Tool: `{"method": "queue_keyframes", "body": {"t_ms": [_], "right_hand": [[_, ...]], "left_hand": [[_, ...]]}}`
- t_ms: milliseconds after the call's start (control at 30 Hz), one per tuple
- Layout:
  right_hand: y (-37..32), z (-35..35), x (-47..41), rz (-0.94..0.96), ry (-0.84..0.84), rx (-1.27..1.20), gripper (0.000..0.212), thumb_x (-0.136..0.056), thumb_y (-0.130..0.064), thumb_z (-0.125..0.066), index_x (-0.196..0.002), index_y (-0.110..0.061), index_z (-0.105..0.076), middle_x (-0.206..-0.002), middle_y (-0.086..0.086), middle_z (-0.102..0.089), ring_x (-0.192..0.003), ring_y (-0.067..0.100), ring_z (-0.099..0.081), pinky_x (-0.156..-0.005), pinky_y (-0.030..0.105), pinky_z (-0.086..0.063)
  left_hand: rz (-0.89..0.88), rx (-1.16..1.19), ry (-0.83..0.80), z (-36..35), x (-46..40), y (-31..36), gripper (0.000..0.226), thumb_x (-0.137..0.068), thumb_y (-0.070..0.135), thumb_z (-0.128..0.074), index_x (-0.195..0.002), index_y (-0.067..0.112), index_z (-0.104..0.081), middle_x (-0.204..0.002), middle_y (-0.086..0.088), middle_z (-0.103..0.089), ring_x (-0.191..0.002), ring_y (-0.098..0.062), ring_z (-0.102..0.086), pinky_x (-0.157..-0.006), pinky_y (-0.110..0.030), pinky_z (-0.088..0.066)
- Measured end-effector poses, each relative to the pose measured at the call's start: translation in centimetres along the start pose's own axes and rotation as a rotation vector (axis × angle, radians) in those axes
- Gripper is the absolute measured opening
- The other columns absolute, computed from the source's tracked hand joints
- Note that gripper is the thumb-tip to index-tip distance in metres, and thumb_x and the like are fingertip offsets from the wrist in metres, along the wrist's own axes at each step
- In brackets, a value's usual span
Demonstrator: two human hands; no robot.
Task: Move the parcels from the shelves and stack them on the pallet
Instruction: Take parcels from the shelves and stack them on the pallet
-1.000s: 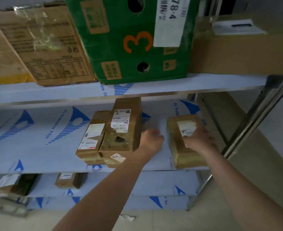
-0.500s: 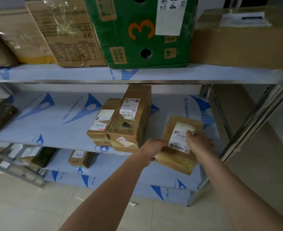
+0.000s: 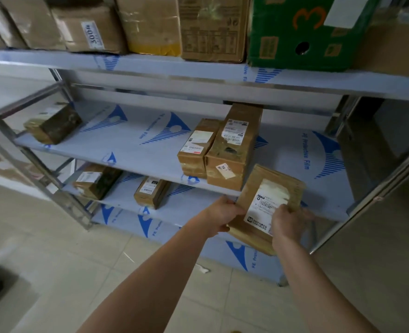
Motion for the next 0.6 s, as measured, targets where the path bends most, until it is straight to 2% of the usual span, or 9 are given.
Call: {"method": "queue_keyframes", "body": {"t_ms": [33, 100, 133, 200, 267, 333, 400, 500, 600], "right_hand": [[0.2, -0.1, 1.0, 0.002, 0.006, 0.008, 0.054, -0.084, -0.031, -0.041, -0.135, -0.029, -0.024, -0.128, 0.020, -0.053, -0.106, 0.045, -0.058, -0.089, 0.058, -0.052], [0.6, -0.2, 3.1, 0.008, 0.016, 0.024, 0.057, -0.080, -0.031, -0.040, -0.134, -0.027, -0.023, -0.126, 0.020, -0.054, -0.106, 0.044, -0.058, -0.086, 0.058, -0.053], [0.8, -0.4, 4.0, 0.018, 0.020, 0.029, 0.058, -0.077, -0.031, -0.041, -0.133, -0.028, -0.024, -0.124, 0.019, -0.055, -0.105, 0.044, -0.058, -0.084, 0.058, -0.054], [1.3, -1.1, 5.8, 0.034, 0.012, 0.033, 0.056, -0.076, -0.031, -0.041, -0.129, -0.031, -0.025, -0.121, 0.018, -0.056, -0.103, 0.043, -0.059, -0.081, 0.060, -0.054], [1.6, -1.9, 8.3, 0.043, -0.015, 0.053, 0.056, -0.077, -0.032, -0.041, -0.131, -0.034, -0.024, -0.123, 0.016, -0.056, -0.104, 0.041, -0.058, -0.082, 0.060, -0.053], [1.8, -3.0, 11.2, 0.046, -0.062, 0.065, 0.058, -0.079, -0.032, -0.040, -0.135, -0.033, -0.023, -0.125, 0.015, -0.055, -0.107, 0.040, -0.057, -0.084, 0.058, -0.052], [2.1, -4.6, 14.2, 0.067, -0.107, 0.075, 0.054, -0.082, -0.030, -0.040, -0.134, -0.027, -0.027, -0.124, 0.017, -0.056, -0.107, 0.041, -0.057, -0.085, 0.057, -0.053], [2.9, -8.2, 18.6, 0.114, -0.211, 0.101, 0.037, -0.088, -0.027, -0.039, -0.125, -0.022, -0.039, -0.121, 0.017, -0.057, -0.104, 0.041, -0.058, -0.085, 0.054, -0.054], [3.6, -12.6, 23.9, 0.155, -0.375, 0.104, 0.020, -0.091, -0.025, -0.038, -0.111, -0.023, -0.041, -0.110, 0.016, -0.063, -0.093, 0.037, -0.065, -0.080, 0.054, -0.057]], "left_hand": [[-0.006, -0.018, 0.002, 0.6, 0.8, -0.5, 0.006, -0.095, 0.022, -0.058, -0.096, 0.021, -0.053, -0.093, -0.002, -0.058, -0.089, -0.018, -0.056, -0.087, -0.034, -0.046], [-0.008, -0.038, -0.012, 1.8, 2.0, -1.8, 0.028, -0.092, 0.027, -0.062, -0.116, 0.017, -0.052, -0.108, -0.005, -0.063, -0.101, -0.022, -0.062, -0.096, -0.040, -0.053], [-0.009, -0.046, -0.016, 2.4, 2.8, -2.4, 0.035, -0.092, 0.029, -0.063, -0.122, 0.015, -0.051, -0.111, -0.005, -0.063, -0.102, -0.022, -0.063, -0.094, -0.040, -0.054], [-0.017, -0.042, 0.001, 3.9, 4.6, -3.6, 0.030, -0.098, 0.030, -0.058, -0.122, 0.015, -0.050, -0.101, 0.000, -0.061, -0.090, -0.016, -0.061, -0.081, -0.032, -0.056], [-0.029, -0.056, 0.030, 5.5, 6.4, -5.0, 0.029, -0.100, 0.032, -0.053, -0.124, 0.015, -0.052, -0.094, 0.003, -0.058, -0.081, -0.012, -0.058, -0.075, -0.028, -0.053], [-0.043, -0.068, 0.084, 7.7, 8.1, -6.7, 0.031, -0.102, 0.033, -0.051, -0.128, 0.018, -0.052, -0.093, 0.003, -0.058, -0.080, -0.012, -0.057, -0.072, -0.026, -0.052], [-0.033, -0.038, 0.134, 10.4, 9.9, -8.7, 0.035, -0.101, 0.033, -0.052, -0.134, 0.020, -0.049, -0.102, -0.001, -0.059, -0.087, -0.016, -0.059, -0.073, -0.027, -0.052], [0.001, 0.062, 0.204, 15.2, 12.9, -12.2, 0.047, -0.095, 0.042, -0.060, -0.138, 0.027, -0.047, -0.116, -0.002, -0.058, -0.101, -0.019, -0.057, -0.086, -0.033, -0.052], [0.043, 0.182, 0.277, 20.5, 16.1, -16.2, 0.050, -0.088, 0.050, -0.066, -0.132, 0.032, -0.050, -0.132, -0.002, -0.050, -0.121, -0.029, -0.047, -0.105, -0.052, -0.041]]}}
Point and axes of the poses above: each hand's wrist, its own x-axis away from the middle knuckle, its own z-axis out of the back of the hand, y = z × x, the point moved 7 cm from there along -x, towards the middle knuckle
